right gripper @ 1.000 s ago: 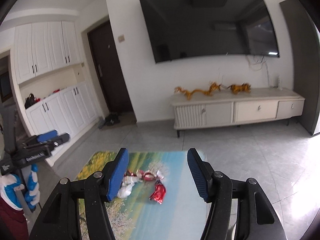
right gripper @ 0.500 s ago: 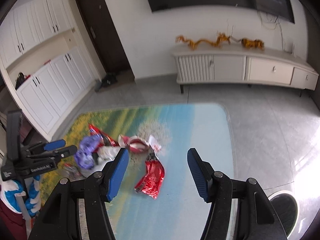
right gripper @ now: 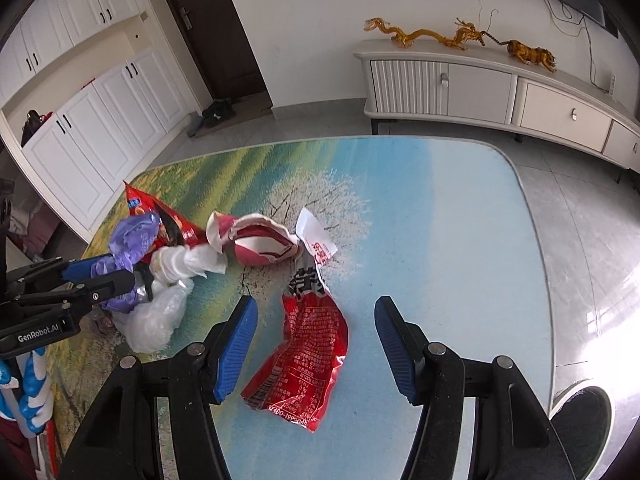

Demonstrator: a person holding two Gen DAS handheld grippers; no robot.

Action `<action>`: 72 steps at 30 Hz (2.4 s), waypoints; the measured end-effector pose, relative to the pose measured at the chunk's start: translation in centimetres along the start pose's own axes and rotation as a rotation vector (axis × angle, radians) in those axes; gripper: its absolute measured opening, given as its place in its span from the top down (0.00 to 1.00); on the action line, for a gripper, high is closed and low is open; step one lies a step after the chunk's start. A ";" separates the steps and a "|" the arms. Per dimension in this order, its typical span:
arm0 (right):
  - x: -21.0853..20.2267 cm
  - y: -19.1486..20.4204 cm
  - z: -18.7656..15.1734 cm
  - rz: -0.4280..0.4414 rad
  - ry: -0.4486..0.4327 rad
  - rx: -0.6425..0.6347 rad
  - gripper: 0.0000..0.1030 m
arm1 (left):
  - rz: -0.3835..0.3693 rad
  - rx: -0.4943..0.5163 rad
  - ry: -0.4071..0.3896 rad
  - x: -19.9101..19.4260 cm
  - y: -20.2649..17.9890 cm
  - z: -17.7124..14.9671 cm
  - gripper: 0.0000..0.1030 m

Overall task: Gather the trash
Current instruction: 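Grasp the purple plastic bag with the left tool while the right tool grasps the red wrapper, then lift the purple bag and red wrapper and carry both over the white bin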

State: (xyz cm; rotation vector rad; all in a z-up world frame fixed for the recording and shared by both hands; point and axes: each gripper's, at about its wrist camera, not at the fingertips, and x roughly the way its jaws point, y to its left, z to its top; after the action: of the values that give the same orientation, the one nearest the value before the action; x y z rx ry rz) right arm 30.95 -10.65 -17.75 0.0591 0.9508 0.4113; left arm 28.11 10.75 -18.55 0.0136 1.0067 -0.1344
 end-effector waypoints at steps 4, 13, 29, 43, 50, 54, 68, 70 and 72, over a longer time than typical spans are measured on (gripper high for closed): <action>0.4 0.0 -0.5 -0.012 0.010 -0.014 0.57 | -0.012 0.009 -0.015 -0.4 -0.3 -0.1 0.62; -0.5 0.6 -1.5 0.012 0.002 -0.037 0.75 | -0.026 -0.015 -0.071 -2.6 -0.1 -0.4 0.65; -10.0 2.2 -4.4 0.078 -0.135 -0.022 0.77 | -0.002 -0.039 -0.224 -10.4 -3.0 -3.2 0.66; -20.2 4.8 -6.9 0.094 -0.310 -0.049 0.77 | 0.145 0.005 -0.455 -19.2 -9.1 -7.3 0.66; -23.0 5.0 -7.6 0.088 -0.366 -0.050 0.77 | 0.190 0.031 -0.535 -21.8 -11.0 -8.7 0.66; -24.2 4.7 -8.0 0.082 -0.391 -0.041 0.77 | 0.209 0.043 -0.565 -22.8 -12.1 -9.1 0.66; -26.2 1.7 -9.2 0.080 -0.441 0.019 0.77 | 0.224 0.109 -0.574 -23.2 -16.4 -9.5 0.66; -26.4 1.0 -9.4 0.079 -0.448 0.034 0.77 | 0.225 0.128 -0.572 -23.0 -17.2 -9.3 0.66; -26.6 0.3 -9.6 0.078 -0.455 0.047 0.77 | 0.222 0.150 -0.568 -22.9 -18.2 -9.1 0.66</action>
State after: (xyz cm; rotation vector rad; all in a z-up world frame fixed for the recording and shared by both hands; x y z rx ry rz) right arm 9.58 -21.43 -2.64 0.2239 0.5101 0.4238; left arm 6.19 -4.21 -3.23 0.2121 0.4214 -0.0066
